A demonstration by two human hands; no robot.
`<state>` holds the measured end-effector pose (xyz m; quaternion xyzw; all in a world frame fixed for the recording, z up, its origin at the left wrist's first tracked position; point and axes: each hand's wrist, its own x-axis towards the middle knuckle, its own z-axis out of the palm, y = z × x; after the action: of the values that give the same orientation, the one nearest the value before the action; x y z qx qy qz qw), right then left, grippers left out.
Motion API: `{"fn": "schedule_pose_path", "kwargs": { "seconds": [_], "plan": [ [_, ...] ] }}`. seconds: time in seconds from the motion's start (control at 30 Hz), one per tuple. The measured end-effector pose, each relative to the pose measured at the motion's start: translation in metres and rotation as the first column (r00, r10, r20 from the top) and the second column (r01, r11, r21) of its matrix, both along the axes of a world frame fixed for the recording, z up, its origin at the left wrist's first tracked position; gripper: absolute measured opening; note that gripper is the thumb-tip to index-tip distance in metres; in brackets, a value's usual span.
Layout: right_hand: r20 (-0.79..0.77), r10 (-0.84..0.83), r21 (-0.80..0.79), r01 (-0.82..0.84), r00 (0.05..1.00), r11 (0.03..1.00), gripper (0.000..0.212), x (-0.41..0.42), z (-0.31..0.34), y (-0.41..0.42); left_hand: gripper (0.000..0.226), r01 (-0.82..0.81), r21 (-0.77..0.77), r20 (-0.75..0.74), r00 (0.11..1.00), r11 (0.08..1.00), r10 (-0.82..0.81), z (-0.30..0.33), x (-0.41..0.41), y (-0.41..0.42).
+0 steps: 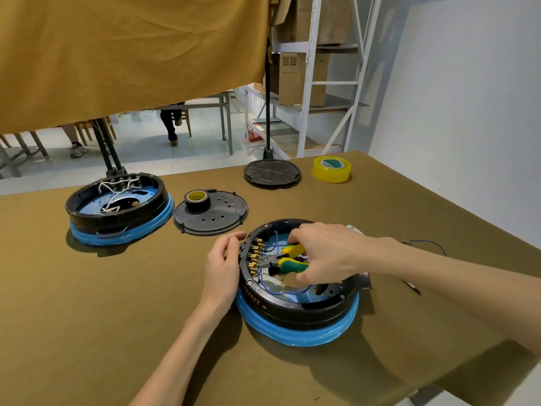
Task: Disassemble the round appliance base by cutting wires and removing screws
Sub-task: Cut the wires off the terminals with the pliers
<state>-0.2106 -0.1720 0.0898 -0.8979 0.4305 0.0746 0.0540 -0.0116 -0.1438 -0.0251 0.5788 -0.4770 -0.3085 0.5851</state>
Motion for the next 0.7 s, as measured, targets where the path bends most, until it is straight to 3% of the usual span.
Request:
{"fn": "schedule_pose_path", "kwargs": {
  "seconds": [0.17,0.43,0.57,0.7],
  "plan": [
    [-0.074,0.044,-0.026,-0.046,0.996,0.999,0.054,0.01,0.002,0.001,0.033,0.034,-0.02,-0.044,0.998,0.999,-0.034,-0.012,-0.004,0.002],
    [-0.176,0.066,-0.127,-0.089,0.982,0.988,0.058,0.03,0.015,0.001,0.031,0.031,-0.02,-0.002,1.0,0.999,-0.031,-0.014,-0.002,0.005],
    [-0.255,0.083,-0.174,-0.13,0.964,0.976,0.036,0.04,0.022,0.002,0.031,0.049,-0.019,0.015,0.999,0.999,-0.049,-0.014,-0.002,0.007],
    [-0.276,0.1,-0.178,-0.153,0.956,0.972,0.047,0.042,0.028,0.005,0.031,0.049,-0.021,0.01,0.999,0.999,-0.049,-0.012,-0.003,0.008]
  ]
}}
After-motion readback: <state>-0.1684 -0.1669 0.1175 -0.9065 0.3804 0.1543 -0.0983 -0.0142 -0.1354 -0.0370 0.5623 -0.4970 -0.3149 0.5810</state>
